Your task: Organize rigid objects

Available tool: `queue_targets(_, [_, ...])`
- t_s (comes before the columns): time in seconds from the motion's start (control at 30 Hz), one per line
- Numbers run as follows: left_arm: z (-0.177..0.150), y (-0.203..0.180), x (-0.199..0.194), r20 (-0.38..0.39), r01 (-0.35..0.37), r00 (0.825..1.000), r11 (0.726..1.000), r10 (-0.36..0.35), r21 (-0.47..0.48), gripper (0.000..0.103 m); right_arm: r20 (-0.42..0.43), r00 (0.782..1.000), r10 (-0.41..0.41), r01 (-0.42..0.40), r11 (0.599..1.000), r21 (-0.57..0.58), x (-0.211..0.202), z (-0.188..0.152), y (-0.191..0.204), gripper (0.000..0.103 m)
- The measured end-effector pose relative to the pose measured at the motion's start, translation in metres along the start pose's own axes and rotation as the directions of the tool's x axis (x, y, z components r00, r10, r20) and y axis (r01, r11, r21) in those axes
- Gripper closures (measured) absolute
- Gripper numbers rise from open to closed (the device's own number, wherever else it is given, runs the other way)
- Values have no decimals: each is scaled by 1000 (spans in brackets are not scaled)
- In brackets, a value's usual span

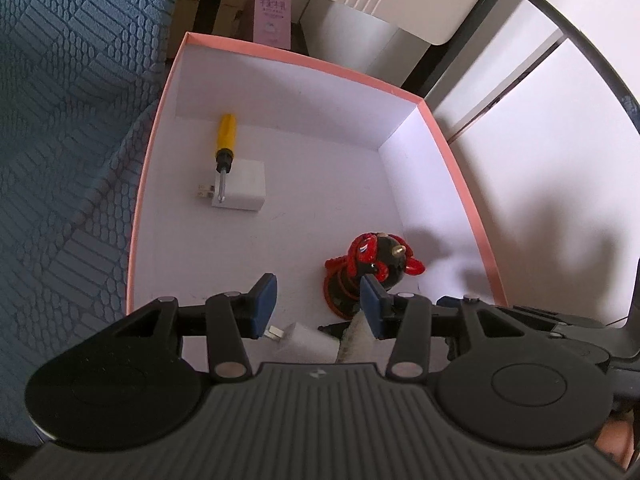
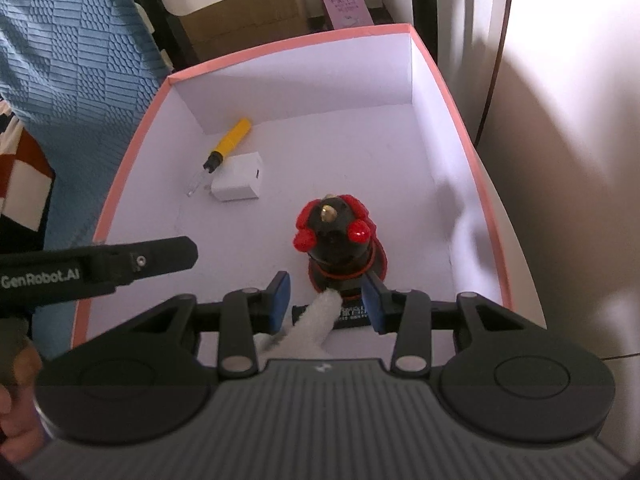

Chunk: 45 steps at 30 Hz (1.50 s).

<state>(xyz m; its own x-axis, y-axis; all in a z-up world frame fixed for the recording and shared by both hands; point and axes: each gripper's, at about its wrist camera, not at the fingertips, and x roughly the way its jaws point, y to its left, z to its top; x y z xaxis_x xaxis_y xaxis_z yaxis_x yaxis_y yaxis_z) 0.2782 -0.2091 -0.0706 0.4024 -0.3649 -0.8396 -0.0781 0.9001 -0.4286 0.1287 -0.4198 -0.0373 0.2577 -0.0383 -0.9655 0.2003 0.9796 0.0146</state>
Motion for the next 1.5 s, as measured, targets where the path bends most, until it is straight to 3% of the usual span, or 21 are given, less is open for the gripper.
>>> queue_targets(0.5, [-5, -9, -87, 132, 1, 991, 997, -11, 72, 46, 175, 984, 10, -1, 999, -53, -77, 6, 40, 60])
queue_targets(0.7, [-15, -19, -134, 235, -63, 972, 988, 28, 141, 46, 237, 972, 13, 1, 998, -59, -115, -5, 55, 60])
queue_targets(0.83, [-20, -21, -163, 275, -49, 961, 988, 8, 144, 46, 266, 964, 16, 1, 998, -66, -136, -15, 65, 60])
queue_targets(0.97, [-29, -21, -188, 300, -37, 954, 987, -11, 153, 38, 292, 956, 6, 15, 997, -69, -154, -27, 75, 60])
queue_targets(1.27, [-60, -12, -226, 314, -30, 949, 984, -27, 173, 38, 325, 945, -11, 35, 997, -69, -180, -60, 105, 60])
queue_targets(1.33, [-65, -7, -234, 318, -25, 947, 985, -30, 169, 35, 332, 943, -19, 42, 997, -62, -187, -67, 110, 60])
queue_targets(1.5, [-75, 3, -251, 335, -22, 941, 986, -35, 164, 15, 355, 934, -44, 68, 996, -55, -200, -83, 121, 51])
